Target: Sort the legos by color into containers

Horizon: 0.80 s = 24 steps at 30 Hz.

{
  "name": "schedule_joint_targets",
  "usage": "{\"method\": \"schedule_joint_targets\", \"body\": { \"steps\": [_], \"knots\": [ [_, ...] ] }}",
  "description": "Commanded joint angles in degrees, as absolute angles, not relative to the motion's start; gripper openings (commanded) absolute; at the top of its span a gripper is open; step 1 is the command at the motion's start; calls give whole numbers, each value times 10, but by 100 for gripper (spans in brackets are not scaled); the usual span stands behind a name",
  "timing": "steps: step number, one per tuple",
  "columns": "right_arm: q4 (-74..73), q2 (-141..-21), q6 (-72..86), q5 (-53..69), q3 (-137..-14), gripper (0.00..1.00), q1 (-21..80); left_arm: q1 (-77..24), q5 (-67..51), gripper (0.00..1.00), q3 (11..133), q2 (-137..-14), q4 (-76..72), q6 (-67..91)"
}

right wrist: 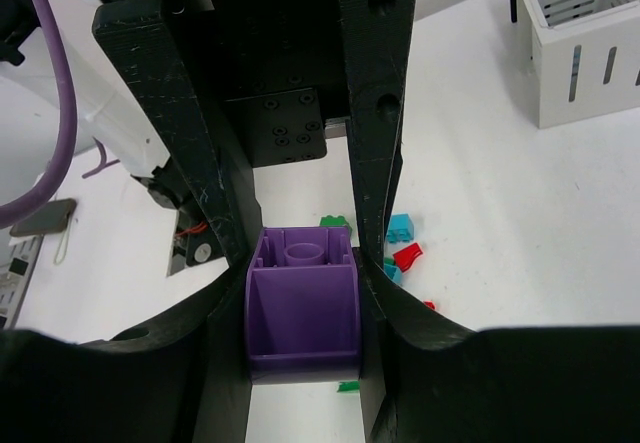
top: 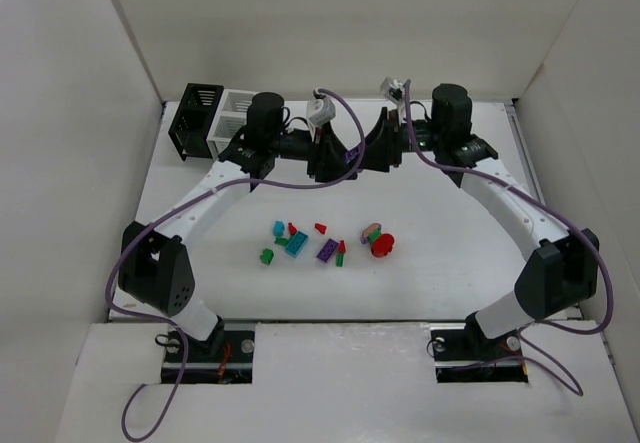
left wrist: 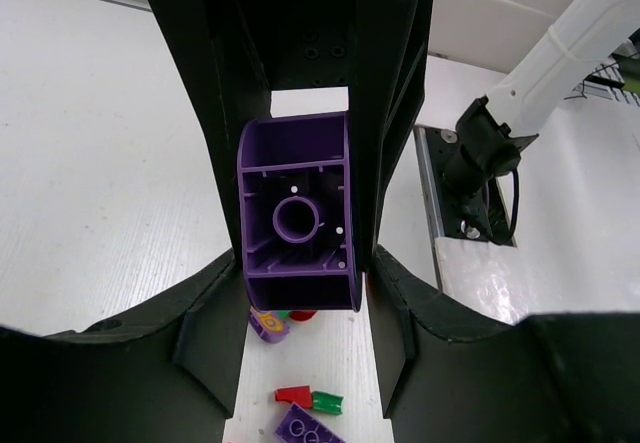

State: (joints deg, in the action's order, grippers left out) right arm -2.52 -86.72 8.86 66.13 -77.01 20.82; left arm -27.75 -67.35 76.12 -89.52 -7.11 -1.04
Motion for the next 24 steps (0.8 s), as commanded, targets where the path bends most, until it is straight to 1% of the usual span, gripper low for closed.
{"method": "schedule_joint_targets", "body": {
  "steps": [1, 3, 5, 6, 7, 8, 9, 10, 14, 15, 16, 17, 18, 24],
  "knots": [
    [-4, -872, 83, 657, -788, 18, 222, -287, -709, 2, 767, -867, -134, 6],
    [-4, -872, 83, 657, -788, 31, 222, -287, -709, 0, 767, -867, -134, 12],
    [-4, -872, 88, 657, -788, 32, 216, -287, -704, 0, 767, -867, -134, 18],
    [-4, -872, 88, 657, -788, 41, 216, -287, -704, 0, 767, -867, -141, 23],
    [-4, -867, 94, 657, -788, 45, 209, -287, -704, 0, 767, -867, -141, 23],
    [-4, -867, 94, 657, -788, 52, 209, -287, -704, 0, 762, -867, -141, 23],
    [-4, -867, 94, 657, -788, 55, 202, -287, -704, 0, 762, -867, -146, 23],
    [-4, -867, 94, 663, -788, 55, 202, -287, -704, 0, 762, -867, -146, 29],
    [-4, -867, 105, 654, -788, 61, 197, -287, -704, 0, 756, -867, -158, 36],
    [-4, -867, 105, 654, -788, 61, 197, -287, -704, 0, 756, -862, -158, 41],
    [-4, -867, 105, 654, -788, 55, 197, -287, -704, 0, 756, -862, -164, 41],
    [-4, -867, 105, 649, -788, 55, 197, -287, -704, 0, 751, -862, -164, 41],
    [-4, -867, 105, 649, -788, 52, 197, -287, -704, 0, 751, -862, -171, 50],
    [-4, -860, 111, 655, -767, 56, 178, -280, -691, 0, 745, -862, -157, 50]
  ]
}}
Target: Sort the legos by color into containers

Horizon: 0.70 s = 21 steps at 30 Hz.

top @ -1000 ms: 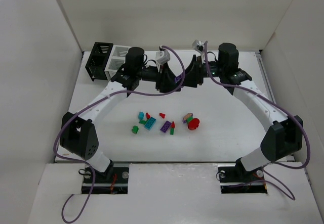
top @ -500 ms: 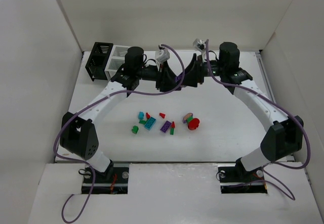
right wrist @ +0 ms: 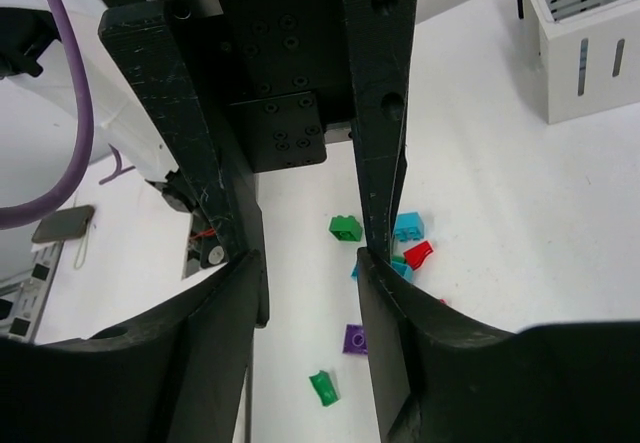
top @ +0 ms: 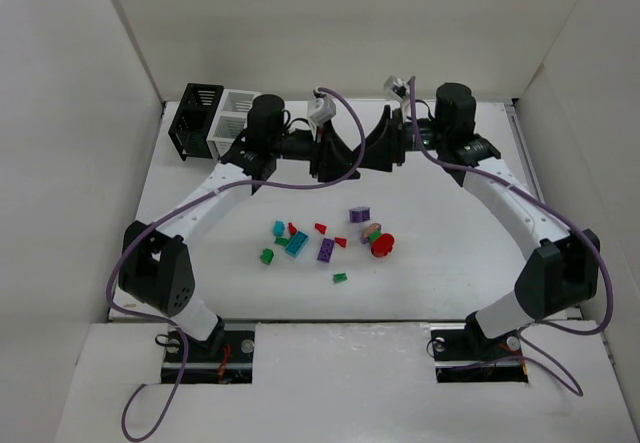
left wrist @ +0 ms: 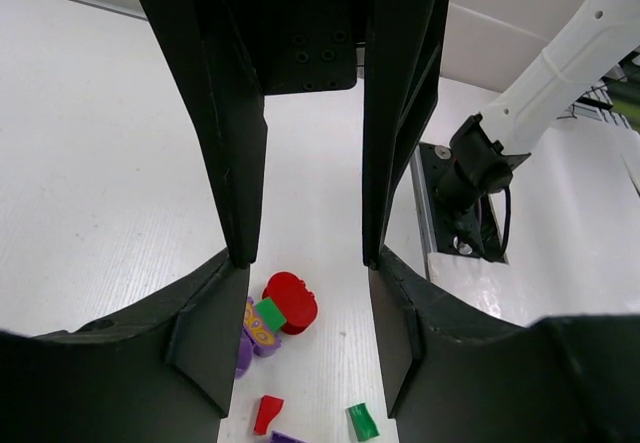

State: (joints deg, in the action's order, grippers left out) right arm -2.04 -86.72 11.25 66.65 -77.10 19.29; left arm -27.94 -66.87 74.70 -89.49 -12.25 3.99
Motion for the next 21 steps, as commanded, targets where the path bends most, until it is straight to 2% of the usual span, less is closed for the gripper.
{"method": "schedule_joint_targets", "body": {
  "steps": [1, 7, 8, 9, 10, 11, 12, 13, 16, 18, 19, 21],
  "knots": [
    [-4, -851, 106, 646, -761, 56, 171, -274, -691, 0, 733, -862, -157, 50],
    [-4, -813, 122, 552, -702, 61, 115, -274, -589, 1, 703, -873, -128, 65],
    [-4, -808, 122, 537, -694, 63, 106, -274, -583, 9, 708, -880, -95, 49],
    [-4, -802, 130, 508, -686, 65, 96, -274, -569, 25, 714, -885, -85, 48],
    [-10, -797, 130, 494, -671, 72, 78, -274, -569, 38, 714, -890, -76, 42],
    [-10, -789, 130, 484, -664, 74, 69, -274, -563, 48, 714, -896, -59, 33],
    [-24, -789, 130, 466, -657, 77, 60, -274, -545, 72, 714, -896, -49, 20],
    [-29, -789, 130, 461, -650, 80, 43, -274, -534, 77, 707, -896, -43, 15],
    [-58, -784, 125, 423, -644, 81, 24, -281, -470, 94, 707, -911, -26, 0],
    [-82, -784, 107, 393, -644, 81, 24, -304, -416, 100, 736, -945, 16, -15],
    [-120, -784, 101, 348, -644, 81, 24, -314, -353, 100, 775, -962, 34, -20],
    [-161, -784, 84, 297, -658, 81, 24, -335, -310, 100, 823, -1024, 73, -25]
  ]
}}
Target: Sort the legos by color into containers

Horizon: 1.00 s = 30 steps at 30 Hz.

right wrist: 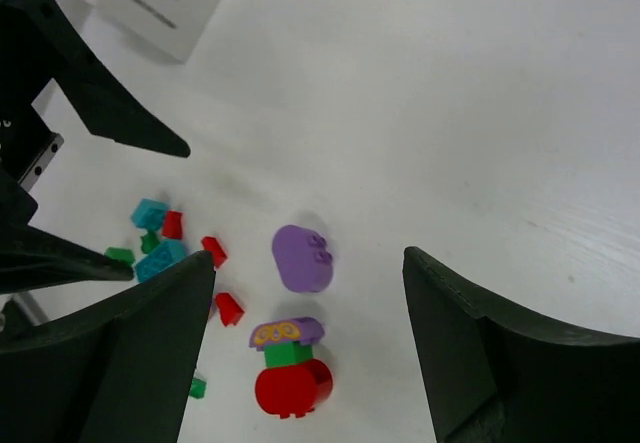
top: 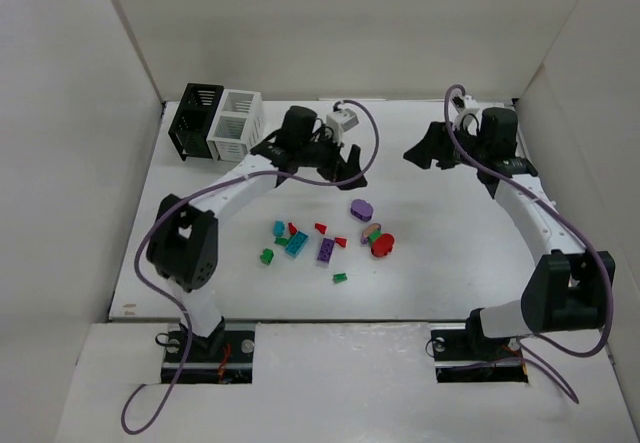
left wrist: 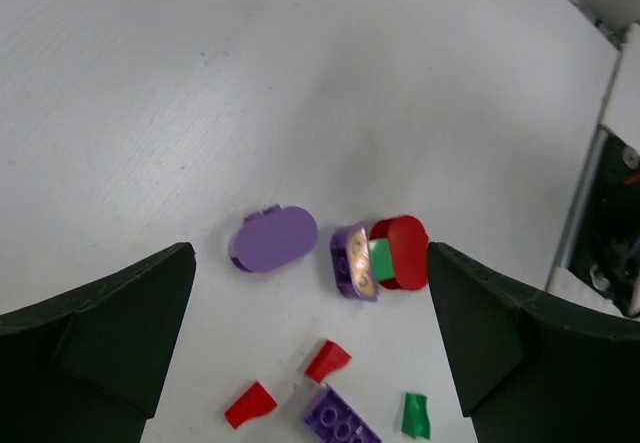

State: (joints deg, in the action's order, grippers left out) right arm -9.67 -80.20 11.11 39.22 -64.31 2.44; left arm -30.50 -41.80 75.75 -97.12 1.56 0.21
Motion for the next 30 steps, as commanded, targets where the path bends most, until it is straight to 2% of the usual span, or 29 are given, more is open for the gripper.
{"method": "schedule_joint_targets", "body": {
  "steps": [1, 5, 9, 18, 23, 30],
  "knots": [
    [-190, -784, 83, 275, -658, 81, 19, -335, -287, 100, 877, -1046, 116, -25],
    [-219, -770, 64, 188, -646, 82, 18, -358, -195, 100, 947, -1118, 165, -8],
    [-232, -753, 64, 135, -621, 85, 13, -388, -133, 100, 958, -1147, 180, -3],
    [-243, -764, 64, 128, -604, 86, 13, -407, -86, 100, 996, -1188, 225, 169],
    [-243, -769, 64, 128, -592, 86, 13, -427, -1, 100, 1024, -1216, 270, 249],
    [-238, -757, 81, 101, -581, 86, 13, -457, 26, 100, 1072, -1273, 316, 339]
  ]
}}
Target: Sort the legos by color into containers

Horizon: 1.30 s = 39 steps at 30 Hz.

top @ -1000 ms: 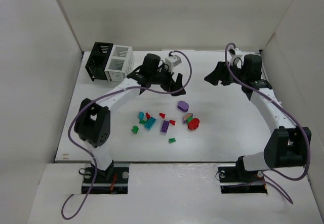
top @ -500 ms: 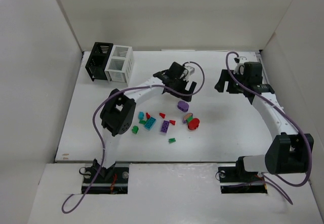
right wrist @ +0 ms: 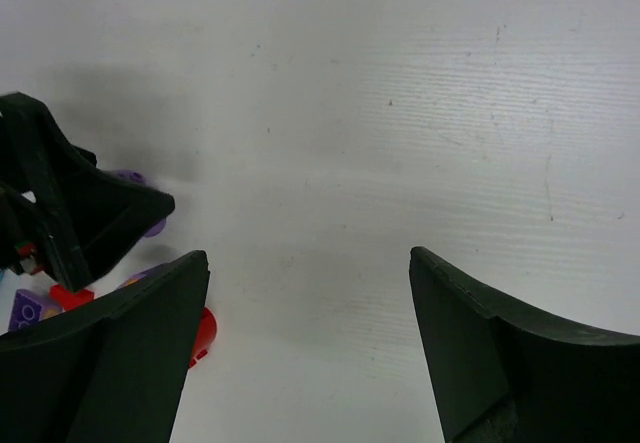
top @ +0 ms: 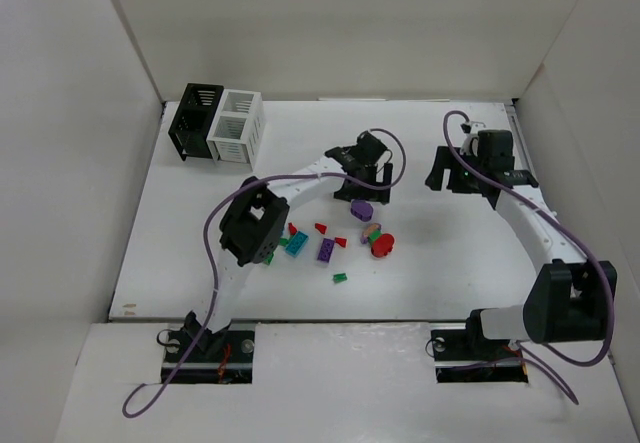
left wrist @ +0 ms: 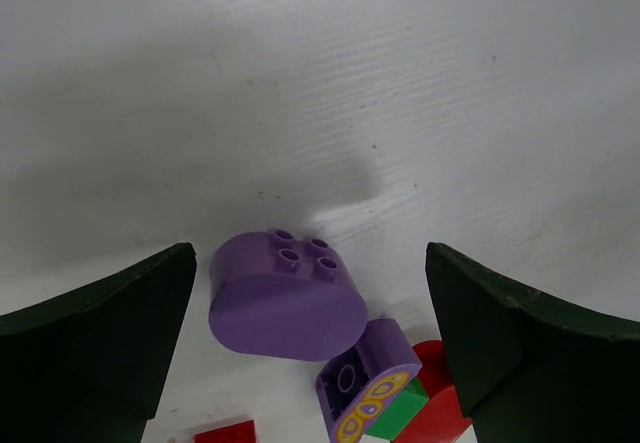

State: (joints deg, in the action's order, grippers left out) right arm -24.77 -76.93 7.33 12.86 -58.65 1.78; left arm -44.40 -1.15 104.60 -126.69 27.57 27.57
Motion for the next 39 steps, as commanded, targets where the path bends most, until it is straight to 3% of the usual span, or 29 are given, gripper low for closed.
{"method": "schedule_joint_targets", "body": {
  "steps": [1, 10, 18, 21, 29, 39],
  "knots": [
    [-238, -757, 87, 95, -581, 86, 13, -457, 34, 98, 1072, -1273, 322, 354],
    [-227, -722, 98, 68, -565, 86, 13, -475, 82, 79, 1072, -1296, 362, 402],
    [-221, -728, 98, 86, -560, 86, 13, -480, 100, 56, 1049, -1290, 370, 396],
    [-221, -728, 98, 86, -560, 86, 13, -480, 87, 42, 1043, -1285, 356, 378],
    [-221, -715, 98, 54, -560, 86, 13, -455, 87, 37, 1096, -1265, 356, 329],
    [-211, -703, 83, 48, -555, 86, 13, -223, 67, 34, 1041, -1089, 293, 266]
  ]
}}
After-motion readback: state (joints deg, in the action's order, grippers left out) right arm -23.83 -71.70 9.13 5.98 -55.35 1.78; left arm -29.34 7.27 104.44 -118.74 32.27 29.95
